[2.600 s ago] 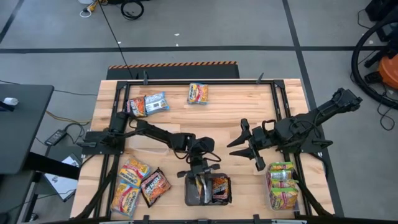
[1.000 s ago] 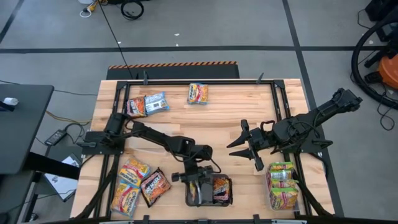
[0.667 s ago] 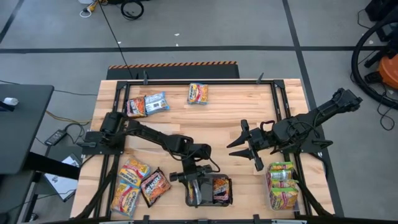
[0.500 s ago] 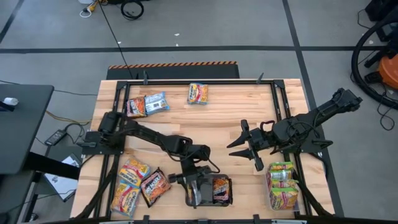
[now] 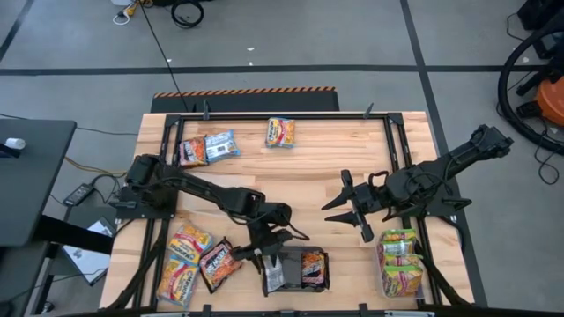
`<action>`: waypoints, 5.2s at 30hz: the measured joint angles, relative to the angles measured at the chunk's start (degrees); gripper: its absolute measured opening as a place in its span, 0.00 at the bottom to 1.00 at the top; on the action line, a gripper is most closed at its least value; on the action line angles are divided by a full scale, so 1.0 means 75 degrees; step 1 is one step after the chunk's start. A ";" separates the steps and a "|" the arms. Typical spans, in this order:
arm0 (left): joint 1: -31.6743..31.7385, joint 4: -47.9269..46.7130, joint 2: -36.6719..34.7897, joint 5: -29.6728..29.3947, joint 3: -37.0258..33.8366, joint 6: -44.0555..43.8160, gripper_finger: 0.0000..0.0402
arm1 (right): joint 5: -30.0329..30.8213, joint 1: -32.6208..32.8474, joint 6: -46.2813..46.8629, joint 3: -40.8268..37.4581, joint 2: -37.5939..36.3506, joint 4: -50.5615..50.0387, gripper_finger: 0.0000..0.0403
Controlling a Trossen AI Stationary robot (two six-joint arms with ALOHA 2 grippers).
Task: Sort Maruchan noodles
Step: Put the bottom black noodle pack into the black bin
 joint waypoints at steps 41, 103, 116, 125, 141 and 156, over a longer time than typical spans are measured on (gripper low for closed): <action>-0.0549 -0.1504 -0.2361 -0.3999 -0.2929 -0.3874 0.45 | -0.0082 -0.0036 -0.0801 0.0000 0.0688 -0.0480 0.33; -0.2480 -0.5222 -0.2610 -0.5248 0.1502 -0.1531 0.00 | 0.0003 -0.0587 -0.0229 0.0000 0.0348 -0.2073 0.32; -0.1569 -0.2525 -0.2655 -0.4943 0.1544 0.2265 0.00 | 0.0210 -0.0189 0.0426 0.0000 -0.0236 -0.2590 0.32; -0.0809 -0.1129 -0.2150 -0.3738 0.1542 0.3278 0.00 | 0.0209 -0.0189 0.0279 0.0000 -0.0242 -0.2659 0.32; -0.0531 -0.1332 -0.0450 -0.3310 0.1530 0.2451 0.00 | 0.0181 -0.0175 0.0369 0.0000 -0.0242 -0.2748 0.32; -0.0556 -0.1568 -0.0055 -0.3379 0.1207 0.2036 0.00 | 0.0068 -0.0119 0.0680 0.0000 -0.0235 -0.2718 0.32</action>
